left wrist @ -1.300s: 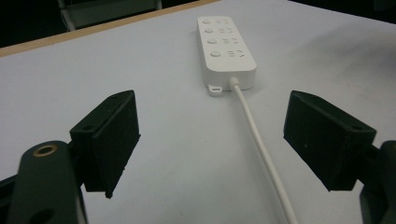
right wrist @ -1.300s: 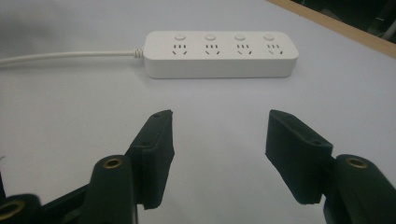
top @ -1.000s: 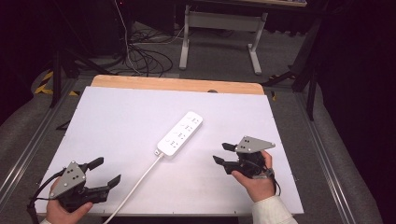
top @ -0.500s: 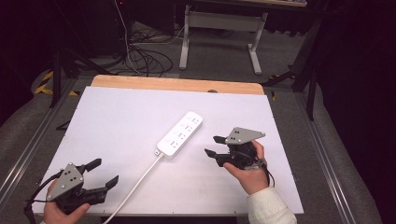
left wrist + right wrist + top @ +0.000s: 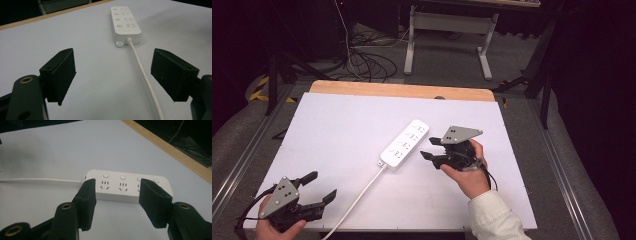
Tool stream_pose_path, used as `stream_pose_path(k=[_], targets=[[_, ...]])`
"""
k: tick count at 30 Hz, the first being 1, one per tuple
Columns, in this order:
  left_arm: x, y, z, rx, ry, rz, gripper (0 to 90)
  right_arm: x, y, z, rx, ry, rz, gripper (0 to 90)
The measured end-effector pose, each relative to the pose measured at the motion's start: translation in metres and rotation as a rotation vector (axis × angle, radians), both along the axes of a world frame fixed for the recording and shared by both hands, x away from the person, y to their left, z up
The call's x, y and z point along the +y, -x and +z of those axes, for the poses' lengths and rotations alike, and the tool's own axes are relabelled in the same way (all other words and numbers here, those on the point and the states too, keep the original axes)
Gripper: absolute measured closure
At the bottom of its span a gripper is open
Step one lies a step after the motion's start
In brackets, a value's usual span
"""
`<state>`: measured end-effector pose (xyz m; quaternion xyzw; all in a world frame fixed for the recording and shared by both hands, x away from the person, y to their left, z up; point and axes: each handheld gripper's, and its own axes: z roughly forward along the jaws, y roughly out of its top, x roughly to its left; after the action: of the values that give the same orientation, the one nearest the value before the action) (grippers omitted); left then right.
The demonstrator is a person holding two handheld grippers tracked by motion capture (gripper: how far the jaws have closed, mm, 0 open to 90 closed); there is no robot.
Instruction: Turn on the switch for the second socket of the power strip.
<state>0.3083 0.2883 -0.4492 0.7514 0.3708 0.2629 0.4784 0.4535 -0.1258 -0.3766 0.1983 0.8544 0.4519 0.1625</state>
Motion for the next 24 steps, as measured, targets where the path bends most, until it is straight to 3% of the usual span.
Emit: stream_pose_path(k=[3, 6, 8, 24], targets=[[0.000, 0.000, 0.000, -0.004, 0.002, 0.002, 20.6, 0.006, -0.005, -0.001, 0.014, 0.003, 0.020, 61.8], [0.000, 0.000, 0.000, -0.002, 0.008, 0.002, 20.8, 0.012, -0.011, -0.004, 0.008, -0.004, 0.036, 82.9], [0.000, 0.000, 0.000, -0.001, 0.009, 0.002, 20.8, 0.019, -0.016, -0.007, 0.007, -0.016, 0.053, 90.0], [0.000, -0.001, 0.000, -0.004, 0.004, -0.006, 20.9, 0.056, -0.053, -0.037, 0.020, -0.019, 0.011, 90.0]])
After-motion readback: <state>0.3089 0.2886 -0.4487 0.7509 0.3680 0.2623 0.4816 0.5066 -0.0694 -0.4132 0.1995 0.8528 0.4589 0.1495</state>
